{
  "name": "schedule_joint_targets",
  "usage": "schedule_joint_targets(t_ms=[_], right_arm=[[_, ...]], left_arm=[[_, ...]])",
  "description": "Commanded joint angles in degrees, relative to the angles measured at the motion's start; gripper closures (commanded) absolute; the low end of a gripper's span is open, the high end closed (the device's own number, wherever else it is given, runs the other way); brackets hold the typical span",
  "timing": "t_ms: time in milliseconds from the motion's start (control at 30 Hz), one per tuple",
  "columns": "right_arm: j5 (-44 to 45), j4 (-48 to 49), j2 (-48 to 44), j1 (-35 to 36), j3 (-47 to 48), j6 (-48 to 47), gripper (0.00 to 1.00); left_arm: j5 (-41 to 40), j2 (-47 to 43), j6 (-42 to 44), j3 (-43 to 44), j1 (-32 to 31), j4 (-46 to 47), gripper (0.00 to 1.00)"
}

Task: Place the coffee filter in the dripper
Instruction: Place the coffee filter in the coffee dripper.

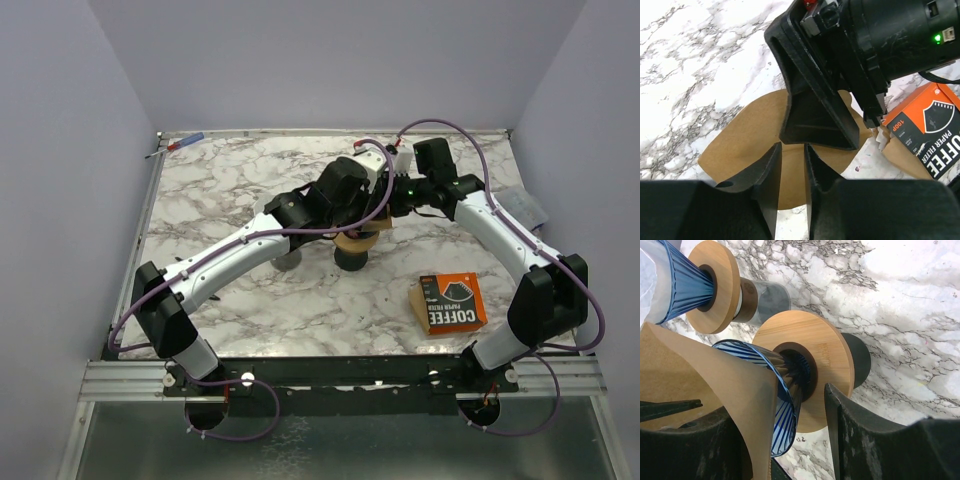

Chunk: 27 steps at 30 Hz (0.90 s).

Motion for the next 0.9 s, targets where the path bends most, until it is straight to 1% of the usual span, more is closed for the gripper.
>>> schedule_joint_targets(t_ms=[0, 500, 633, 867], right_arm=[[1.18, -1.53, 0.42, 0.31, 1.78, -1.02, 0.45], [1.92, -2.07, 0.86, 0.29, 2.34, -1.45, 0.45], [3.08, -2.41, 0.92, 0.26, 2.11, -1.79, 0.45], [4.06, -1.89, 1.69, 0.89, 1.92, -2.41, 0.45]], left_arm=[[-3.59, -0.26, -1.04, -0.85, -0.13, -1.48, 0.77], [-3.35, 0.22, -0.15, -2.99, -0.07, -5.70, 0.80], [-4.90, 1.85, 0.80, -0.82, -0.07, -8.01, 0.80], [-4.90, 5.13, 1.50, 1.31, -0.08, -8.17, 0.82]])
